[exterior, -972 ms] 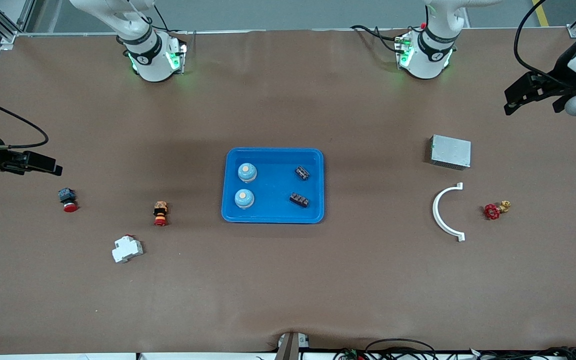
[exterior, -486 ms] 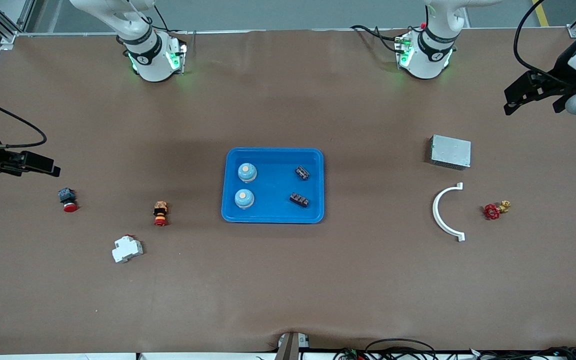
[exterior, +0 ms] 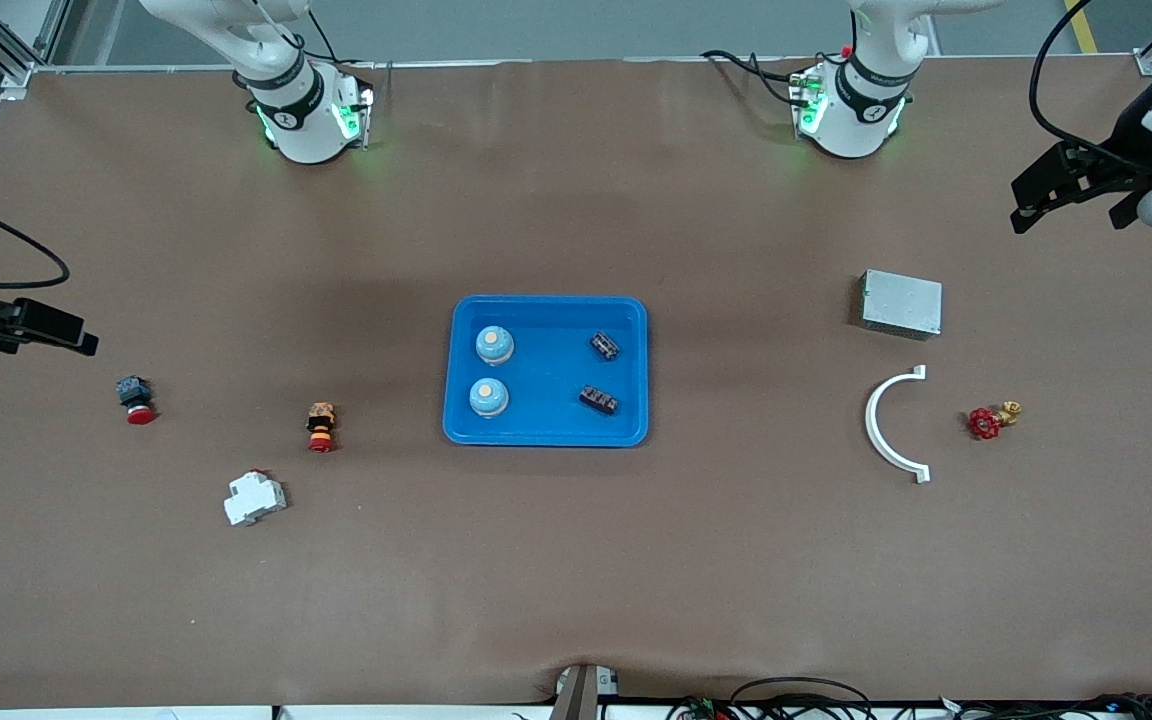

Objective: Place electrolytic capacitor and blue bell in tray

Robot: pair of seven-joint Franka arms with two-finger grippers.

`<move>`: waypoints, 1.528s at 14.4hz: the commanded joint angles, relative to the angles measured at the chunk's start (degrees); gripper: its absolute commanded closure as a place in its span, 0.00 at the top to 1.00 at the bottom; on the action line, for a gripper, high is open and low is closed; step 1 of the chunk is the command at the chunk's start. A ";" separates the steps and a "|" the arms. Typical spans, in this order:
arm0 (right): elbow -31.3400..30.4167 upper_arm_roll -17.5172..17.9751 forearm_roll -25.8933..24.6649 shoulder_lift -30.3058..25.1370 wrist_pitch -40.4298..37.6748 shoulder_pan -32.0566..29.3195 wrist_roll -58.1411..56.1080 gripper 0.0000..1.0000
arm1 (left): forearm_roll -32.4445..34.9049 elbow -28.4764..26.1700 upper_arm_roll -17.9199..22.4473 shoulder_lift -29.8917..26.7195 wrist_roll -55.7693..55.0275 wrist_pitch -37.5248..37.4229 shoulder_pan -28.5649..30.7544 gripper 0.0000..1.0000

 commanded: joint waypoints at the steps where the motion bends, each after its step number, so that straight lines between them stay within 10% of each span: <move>1: 1.96 0.66 -1.08 0.86 -0.74 -0.92 0.32 1.00 | -1.07 0.51 -0.07 -0.32 -0.07 -0.24 0.46 1.00; 22: 2.32 0.83 -7.41 1.04 -0.74 -0.39 0.67 1.00 | -0.27 0.68 0.28 -0.58 0.64 -0.42 0.46 1.00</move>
